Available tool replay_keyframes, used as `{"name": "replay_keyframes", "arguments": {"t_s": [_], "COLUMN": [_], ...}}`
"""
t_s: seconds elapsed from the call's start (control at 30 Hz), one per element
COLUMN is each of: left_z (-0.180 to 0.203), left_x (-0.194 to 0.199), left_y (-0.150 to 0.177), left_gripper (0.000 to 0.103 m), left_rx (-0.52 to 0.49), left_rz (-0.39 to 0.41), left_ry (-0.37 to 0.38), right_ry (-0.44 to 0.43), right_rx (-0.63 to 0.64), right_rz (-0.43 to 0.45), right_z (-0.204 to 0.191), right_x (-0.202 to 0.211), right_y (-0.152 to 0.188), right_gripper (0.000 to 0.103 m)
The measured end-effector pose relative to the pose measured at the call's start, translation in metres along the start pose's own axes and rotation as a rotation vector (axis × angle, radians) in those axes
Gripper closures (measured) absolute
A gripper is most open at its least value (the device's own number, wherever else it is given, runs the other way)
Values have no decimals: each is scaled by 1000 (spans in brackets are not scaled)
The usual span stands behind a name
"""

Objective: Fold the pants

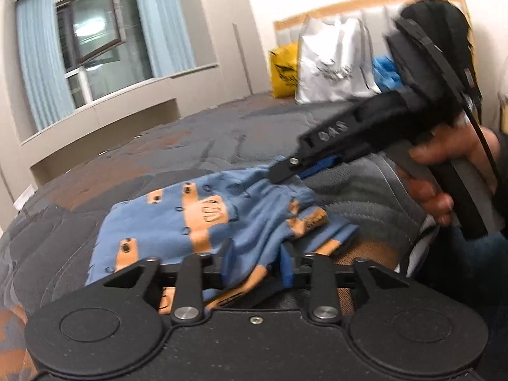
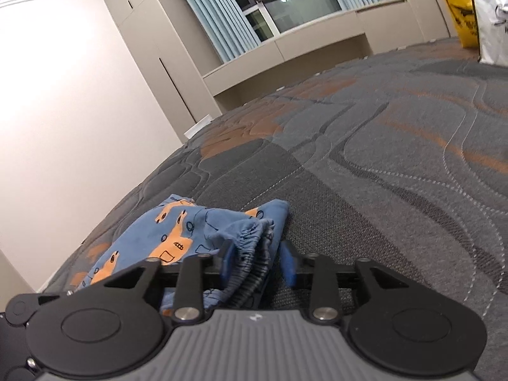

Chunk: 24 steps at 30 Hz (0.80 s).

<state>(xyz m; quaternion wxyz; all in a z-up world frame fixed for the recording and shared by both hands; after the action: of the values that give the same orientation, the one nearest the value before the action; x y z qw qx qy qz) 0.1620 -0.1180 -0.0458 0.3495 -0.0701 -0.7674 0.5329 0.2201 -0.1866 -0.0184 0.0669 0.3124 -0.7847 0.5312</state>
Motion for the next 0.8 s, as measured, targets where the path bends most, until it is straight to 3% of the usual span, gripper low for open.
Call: {"name": "replay_keyframes", "arguments": {"t_s": [0.03, 0.1, 0.13, 0.27, 0.3, 0.4, 0.57, 0.7, 0.8], "left_z": [-6, -17, -25, -64, -74, -95, -118, -132, -135], "left_x": [4, 12, 18, 42, 46, 50, 48, 38, 27], "left_y": [-1, -2, -3, -7, -7, -3, 4, -2, 3], "left_gripper": [55, 33, 28, 4, 1, 1, 1, 1, 1], "left_rx": [33, 92, 124, 234, 255, 296, 346, 358, 343], "left_rz": [20, 59, 80, 171, 184, 179, 150, 149, 78], "left_ry": [-15, -52, -78, -243, -288, -379, -450, -450, -423], "right_ry": [8, 22, 34, 95, 104, 115, 141, 197, 222], "right_rx": [8, 27, 41, 99, 111, 146, 224, 320, 405], "right_rz": [11, 27, 38, 92, 102, 111, 107, 134, 138], "right_z": [-1, -2, -3, -7, -8, -17, -33, -49, -63], "right_x": [3, 5, 6, 12, 14, 13, 6, 3, -1], "right_y": [-1, -3, -4, -8, -9, -9, -5, -1, 5], "right_gripper": [56, 40, 37, 9, 7, 0, 0, 0, 0]}}
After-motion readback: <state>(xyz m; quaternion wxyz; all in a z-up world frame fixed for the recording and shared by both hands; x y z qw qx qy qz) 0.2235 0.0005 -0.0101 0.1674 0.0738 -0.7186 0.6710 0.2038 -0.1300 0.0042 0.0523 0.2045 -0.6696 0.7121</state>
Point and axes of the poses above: each gripper's, at about its wrist camera, not at the fingertips, and x roughly against the way its jaws point, z to its right, y to its underside, the point moved 10 cm from there along -x, roughly the way its jaws point, and after that the axes turned 5 degrees about y, right-handed, at the moved point
